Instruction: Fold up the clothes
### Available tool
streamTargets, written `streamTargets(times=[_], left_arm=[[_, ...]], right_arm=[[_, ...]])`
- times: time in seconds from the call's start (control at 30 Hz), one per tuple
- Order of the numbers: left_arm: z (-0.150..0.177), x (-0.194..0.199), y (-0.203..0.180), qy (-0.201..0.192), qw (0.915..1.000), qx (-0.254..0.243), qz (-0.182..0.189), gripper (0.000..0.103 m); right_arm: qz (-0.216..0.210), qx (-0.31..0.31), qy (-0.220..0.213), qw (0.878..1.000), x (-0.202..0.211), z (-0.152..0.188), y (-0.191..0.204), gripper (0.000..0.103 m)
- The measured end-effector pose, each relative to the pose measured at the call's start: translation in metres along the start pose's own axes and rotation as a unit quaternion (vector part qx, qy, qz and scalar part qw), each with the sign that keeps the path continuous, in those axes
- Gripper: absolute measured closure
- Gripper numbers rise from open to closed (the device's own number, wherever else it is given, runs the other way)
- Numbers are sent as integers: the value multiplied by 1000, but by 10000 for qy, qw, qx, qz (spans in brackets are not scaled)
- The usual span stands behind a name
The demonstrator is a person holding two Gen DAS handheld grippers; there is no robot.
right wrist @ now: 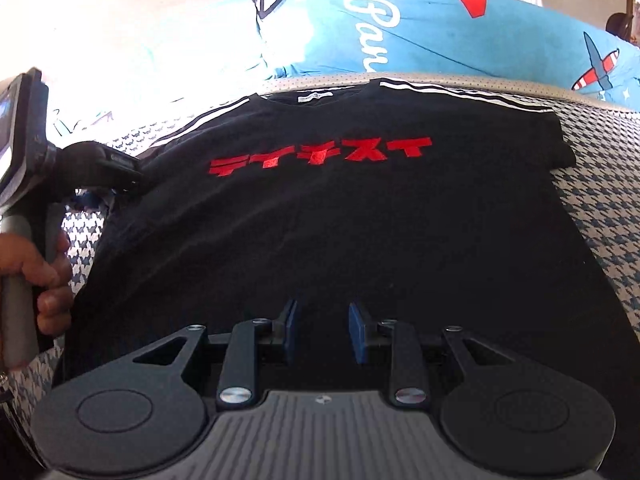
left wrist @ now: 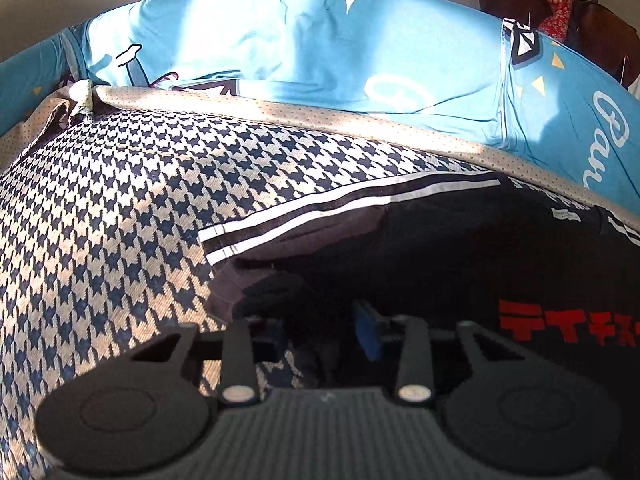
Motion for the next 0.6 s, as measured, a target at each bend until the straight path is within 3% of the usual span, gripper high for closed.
streamTargets(times=[0.03, 0.3, 0.6], left_arm=[[-1, 0, 2, -7, 10000, 30, -35, 83], [-9, -7, 13, -172, 9985, -167, -487, 91], [-18, -18, 18, -290, 9942, -485, -920, 91]], right_arm=[[7, 15, -1, 10000, 0, 0, 1, 75], [-56, -26, -25, 10000, -2, 0, 4, 75], [-1103, 115, -167, 9937, 3, -3, 35, 75]])
Point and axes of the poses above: each gripper's, at about its wrist camera, not at the fingertips, and x roughly against the way its jaws point, y to its left, z to its underside, the point moved 7 cm from there along -x, roughly the way its jaws point, and after that the axes turned 3 degrees about -y, right-handed, at the moved point
